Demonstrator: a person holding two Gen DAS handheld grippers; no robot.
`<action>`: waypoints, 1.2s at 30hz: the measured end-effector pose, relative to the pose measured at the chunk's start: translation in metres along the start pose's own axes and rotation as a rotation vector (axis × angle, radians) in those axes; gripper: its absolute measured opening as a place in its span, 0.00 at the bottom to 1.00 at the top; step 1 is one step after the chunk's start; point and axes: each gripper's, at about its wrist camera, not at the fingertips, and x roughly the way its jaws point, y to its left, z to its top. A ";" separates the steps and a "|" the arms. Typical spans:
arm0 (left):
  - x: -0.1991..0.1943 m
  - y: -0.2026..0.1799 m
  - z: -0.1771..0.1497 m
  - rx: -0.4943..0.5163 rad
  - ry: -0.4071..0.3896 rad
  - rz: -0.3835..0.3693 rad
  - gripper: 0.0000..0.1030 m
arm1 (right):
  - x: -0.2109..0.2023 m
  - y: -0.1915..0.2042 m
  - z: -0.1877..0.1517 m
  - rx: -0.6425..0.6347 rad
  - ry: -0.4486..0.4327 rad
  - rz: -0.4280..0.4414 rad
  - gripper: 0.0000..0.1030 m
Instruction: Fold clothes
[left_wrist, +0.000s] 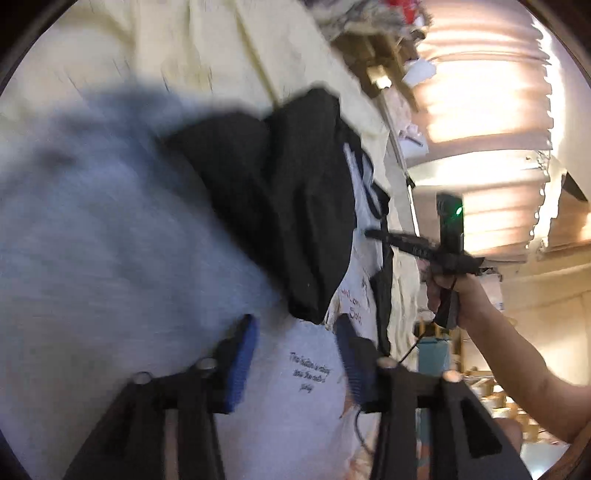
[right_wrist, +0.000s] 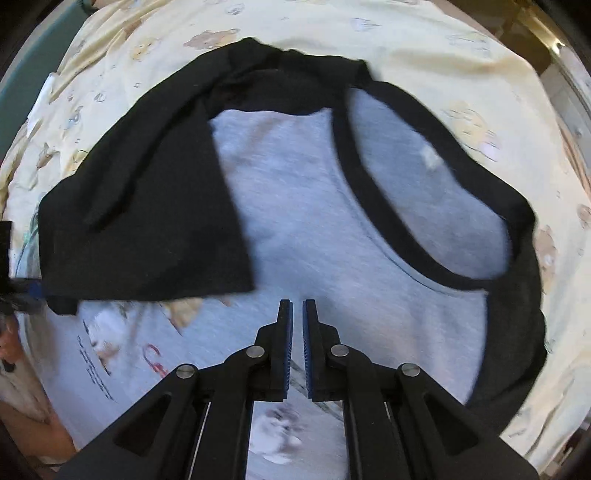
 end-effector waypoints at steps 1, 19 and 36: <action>-0.011 -0.001 0.003 0.014 -0.039 0.016 0.50 | -0.005 0.001 -0.001 0.002 -0.021 0.033 0.10; -0.060 0.033 0.074 -0.096 -0.493 0.220 0.09 | 0.027 0.093 0.031 -0.002 -0.080 0.150 0.09; -0.031 -0.021 0.055 0.101 -0.269 0.184 0.39 | 0.040 0.102 0.072 0.031 -0.135 0.195 0.09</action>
